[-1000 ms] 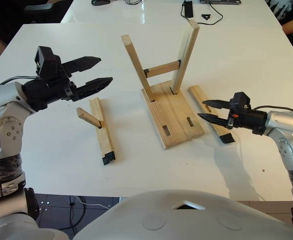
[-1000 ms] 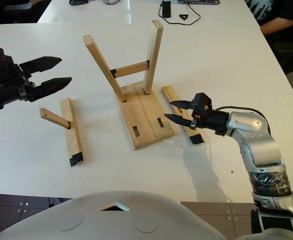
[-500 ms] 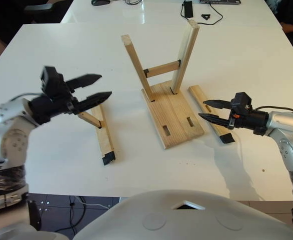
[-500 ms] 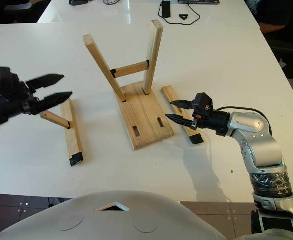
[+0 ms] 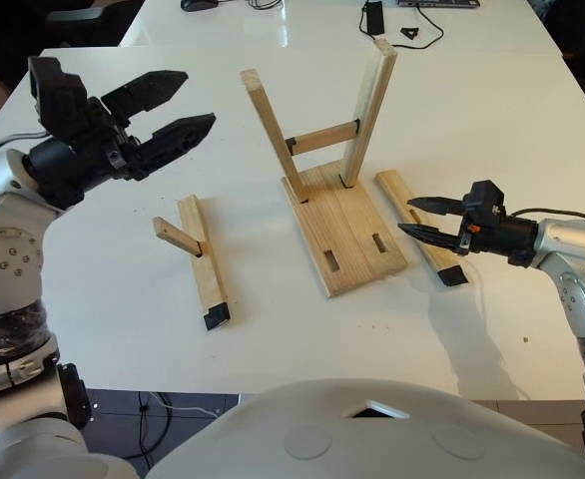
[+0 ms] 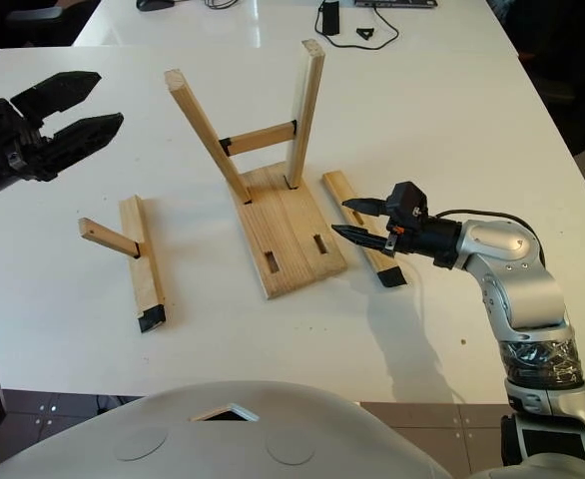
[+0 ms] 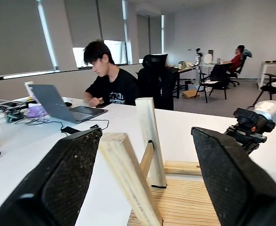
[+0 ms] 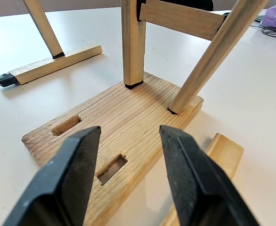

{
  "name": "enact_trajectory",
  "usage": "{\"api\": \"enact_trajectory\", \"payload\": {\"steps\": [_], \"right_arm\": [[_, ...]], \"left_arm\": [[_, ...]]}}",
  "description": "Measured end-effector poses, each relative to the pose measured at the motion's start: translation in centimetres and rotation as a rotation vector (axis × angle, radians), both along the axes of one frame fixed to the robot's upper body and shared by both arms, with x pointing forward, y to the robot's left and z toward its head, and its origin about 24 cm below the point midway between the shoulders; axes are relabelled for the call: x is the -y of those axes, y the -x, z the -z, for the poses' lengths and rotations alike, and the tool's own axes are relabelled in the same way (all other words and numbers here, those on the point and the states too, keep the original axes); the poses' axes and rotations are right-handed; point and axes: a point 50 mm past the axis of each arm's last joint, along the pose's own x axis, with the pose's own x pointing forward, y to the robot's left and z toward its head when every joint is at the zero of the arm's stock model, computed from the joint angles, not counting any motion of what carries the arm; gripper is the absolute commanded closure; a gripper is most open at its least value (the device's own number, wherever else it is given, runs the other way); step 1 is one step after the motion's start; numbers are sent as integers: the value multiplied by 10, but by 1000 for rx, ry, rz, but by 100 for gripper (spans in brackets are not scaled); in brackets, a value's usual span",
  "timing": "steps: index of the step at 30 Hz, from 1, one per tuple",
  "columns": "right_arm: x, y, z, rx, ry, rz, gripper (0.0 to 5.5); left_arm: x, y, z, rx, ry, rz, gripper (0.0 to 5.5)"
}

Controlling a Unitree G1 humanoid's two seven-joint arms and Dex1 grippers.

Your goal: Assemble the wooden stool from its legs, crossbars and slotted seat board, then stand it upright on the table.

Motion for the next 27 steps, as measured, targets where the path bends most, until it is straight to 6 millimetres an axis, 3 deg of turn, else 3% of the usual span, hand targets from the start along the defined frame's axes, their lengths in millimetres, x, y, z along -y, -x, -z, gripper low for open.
{"api": "enact_trajectory", "payload": {"steps": [2,6,7,10,13,17,21,27], "right_arm": [[0,1,0,0,-1,3,320],[1,3,1,-1,-1,15,320],[2,5,2,-7,-4,19,320],[2,7,3,-12,-11,27,320],[0,8,2,-4,-15,27,320],[2,14,5,-17,-19,47,320],[1,18,8,-23,-23,69,320],[2,20,9,-17,-31,92,320]], "left_arm": [[17,17,7,-26,-68,90,198],[37,55,62,-276,-169,196,198],[39,66,84,-370,-213,193,198],[34,83,125,-493,-310,153,198],[14,97,161,-562,-470,95,198],[-12,104,165,-566,-588,107,198],[-45,100,148,-555,-654,76,198],[-85,76,115,-454,-732,-67,198]]}}
